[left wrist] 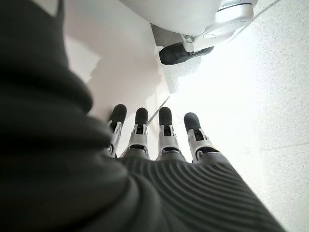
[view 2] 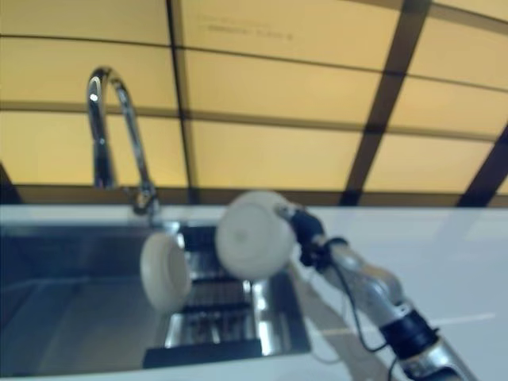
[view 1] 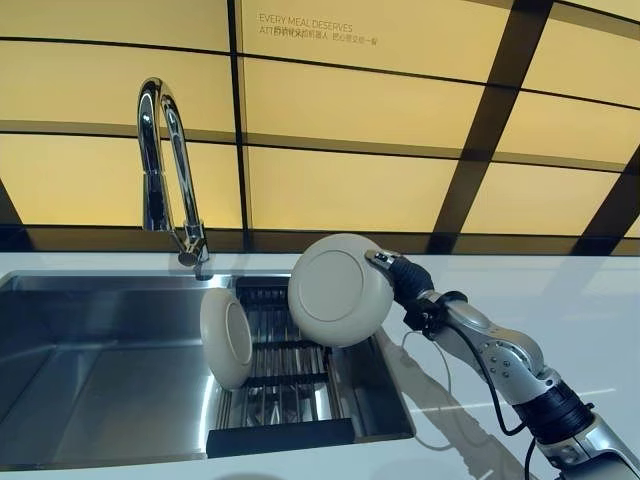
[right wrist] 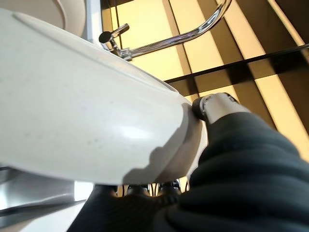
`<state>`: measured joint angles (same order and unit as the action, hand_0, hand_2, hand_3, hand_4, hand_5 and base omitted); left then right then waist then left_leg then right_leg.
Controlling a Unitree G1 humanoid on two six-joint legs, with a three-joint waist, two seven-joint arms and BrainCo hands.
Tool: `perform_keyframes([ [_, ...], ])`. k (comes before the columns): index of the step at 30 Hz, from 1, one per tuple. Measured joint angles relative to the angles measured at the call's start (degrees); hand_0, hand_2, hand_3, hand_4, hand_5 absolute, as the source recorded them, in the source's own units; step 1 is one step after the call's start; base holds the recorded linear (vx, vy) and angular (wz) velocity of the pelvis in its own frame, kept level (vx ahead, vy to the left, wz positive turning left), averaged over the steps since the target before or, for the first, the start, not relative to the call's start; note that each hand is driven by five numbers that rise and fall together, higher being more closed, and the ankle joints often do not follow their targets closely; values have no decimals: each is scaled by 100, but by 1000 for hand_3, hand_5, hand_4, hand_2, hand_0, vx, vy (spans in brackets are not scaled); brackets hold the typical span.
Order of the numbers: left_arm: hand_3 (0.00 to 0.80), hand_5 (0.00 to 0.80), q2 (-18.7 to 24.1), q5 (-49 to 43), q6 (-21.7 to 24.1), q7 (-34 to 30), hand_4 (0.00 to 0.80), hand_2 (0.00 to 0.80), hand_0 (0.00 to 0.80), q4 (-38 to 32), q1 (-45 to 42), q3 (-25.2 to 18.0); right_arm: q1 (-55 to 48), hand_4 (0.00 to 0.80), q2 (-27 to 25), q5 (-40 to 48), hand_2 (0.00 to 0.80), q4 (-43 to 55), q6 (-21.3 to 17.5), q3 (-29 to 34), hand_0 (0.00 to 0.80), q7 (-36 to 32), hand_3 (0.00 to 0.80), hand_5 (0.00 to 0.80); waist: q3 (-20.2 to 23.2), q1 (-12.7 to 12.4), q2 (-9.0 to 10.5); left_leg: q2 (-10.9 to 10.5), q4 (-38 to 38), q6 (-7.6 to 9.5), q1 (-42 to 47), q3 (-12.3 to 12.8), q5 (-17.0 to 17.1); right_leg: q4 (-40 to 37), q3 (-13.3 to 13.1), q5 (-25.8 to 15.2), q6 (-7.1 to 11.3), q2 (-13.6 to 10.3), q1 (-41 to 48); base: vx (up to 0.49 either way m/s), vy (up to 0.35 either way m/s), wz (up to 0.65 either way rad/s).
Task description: Take plates into dishwasher
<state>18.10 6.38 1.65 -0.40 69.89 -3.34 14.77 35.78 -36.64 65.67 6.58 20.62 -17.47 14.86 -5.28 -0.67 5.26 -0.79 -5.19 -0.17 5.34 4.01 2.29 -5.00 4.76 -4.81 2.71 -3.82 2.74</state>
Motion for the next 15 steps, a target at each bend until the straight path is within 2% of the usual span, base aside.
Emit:
perform_keyframes([
  [4, 0, 0, 23, -2, 34, -2, 0, 0, 0, 29, -22, 3, -2, 800, -43, -40, 800, 5, -159, 182, 800, -11, 800, 800, 24, 47, 37, 9, 0, 10, 14, 194, -12, 20, -160, -33, 32, 14, -64, -26, 107, -20],
  [6, 0, 0, 56, 2, 32, -9, 0, 0, 0, 117, -53, 2, -14, 800, -44, -89, 800, 15, -253, 245, 800, -12, 800, 800, 45, 162, 69, 9, 0, 14, 7, 255, -12, 23, -226, -60, 58, 19, -100, -41, 115, -21],
  [13, 0, 0, 100, -4, 29, -25, 0, 0, 0, 159, -81, 3, -265, 800, -120, -98, 800, 11, -514, 619, 800, -12, 800, 800, 31, 180, 145, 15, 1, 56, 19, 529, -43, 173, -522, -95, 137, 38, -320, -42, 112, -22],
  [15, 0, 0, 126, -67, 28, -34, 0, 0, 0, 187, -83, 50, -309, 800, -142, -97, 800, 14, -574, 652, 800, -4, 800, 800, 19, 231, 195, 7, 10, 61, 17, 583, -41, 183, -494, -55, 191, -2, -383, -1, 87, -18],
])
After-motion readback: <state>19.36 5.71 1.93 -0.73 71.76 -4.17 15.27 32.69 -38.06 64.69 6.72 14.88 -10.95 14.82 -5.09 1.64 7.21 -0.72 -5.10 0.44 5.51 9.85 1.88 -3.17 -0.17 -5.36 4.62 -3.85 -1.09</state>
